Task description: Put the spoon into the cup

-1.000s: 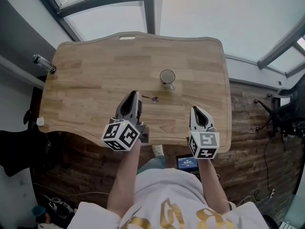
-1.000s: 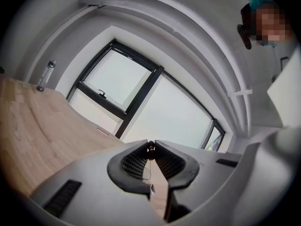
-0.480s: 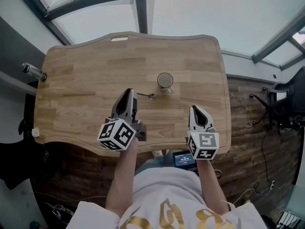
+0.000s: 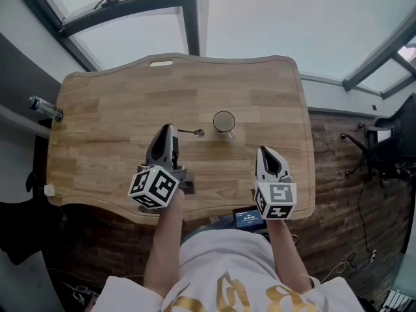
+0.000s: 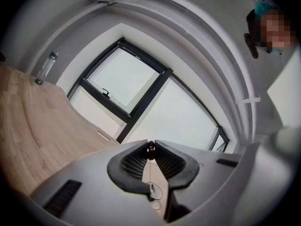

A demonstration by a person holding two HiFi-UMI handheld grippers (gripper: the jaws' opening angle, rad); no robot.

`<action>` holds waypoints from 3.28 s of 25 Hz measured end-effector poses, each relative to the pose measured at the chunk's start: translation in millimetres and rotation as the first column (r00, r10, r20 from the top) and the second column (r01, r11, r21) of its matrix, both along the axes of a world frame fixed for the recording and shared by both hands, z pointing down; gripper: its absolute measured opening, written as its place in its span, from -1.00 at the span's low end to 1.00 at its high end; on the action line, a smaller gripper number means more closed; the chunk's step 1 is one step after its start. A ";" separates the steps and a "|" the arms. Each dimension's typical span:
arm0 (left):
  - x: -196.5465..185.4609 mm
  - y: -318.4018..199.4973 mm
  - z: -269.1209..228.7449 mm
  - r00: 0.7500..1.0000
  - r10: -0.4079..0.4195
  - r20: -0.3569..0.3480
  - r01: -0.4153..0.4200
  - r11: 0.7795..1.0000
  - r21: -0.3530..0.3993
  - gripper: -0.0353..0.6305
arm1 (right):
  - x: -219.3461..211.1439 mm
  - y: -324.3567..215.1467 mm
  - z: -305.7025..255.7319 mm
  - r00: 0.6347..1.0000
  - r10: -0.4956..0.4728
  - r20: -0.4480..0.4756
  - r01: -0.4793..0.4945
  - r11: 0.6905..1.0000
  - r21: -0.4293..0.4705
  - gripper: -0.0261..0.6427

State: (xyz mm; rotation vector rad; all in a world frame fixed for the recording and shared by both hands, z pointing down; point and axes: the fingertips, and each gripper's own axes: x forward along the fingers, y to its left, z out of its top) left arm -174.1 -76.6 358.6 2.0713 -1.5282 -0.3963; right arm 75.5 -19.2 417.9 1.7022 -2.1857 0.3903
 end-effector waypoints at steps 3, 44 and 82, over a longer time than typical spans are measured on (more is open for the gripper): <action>-0.4 -12.0 -1.3 1.000 -0.004 0.004 0.004 1.000 0.003 -0.74 | -0.4 -13.0 1.3 1.000 -0.004 0.004 0.004 1.000 -0.002 -0.83; 35.8 -78.4 60.0 0.999 0.039 0.004 -0.038 0.993 -0.115 -0.74 | 12.8 -86.3 56.1 0.999 -0.027 0.034 0.031 0.993 -0.113 -0.83; 57.2 -86.9 78.4 0.994 0.105 0.037 -0.099 0.985 -0.142 -0.74 | 15.7 -91.8 71.5 0.999 -0.015 0.035 0.020 0.989 -0.148 -0.83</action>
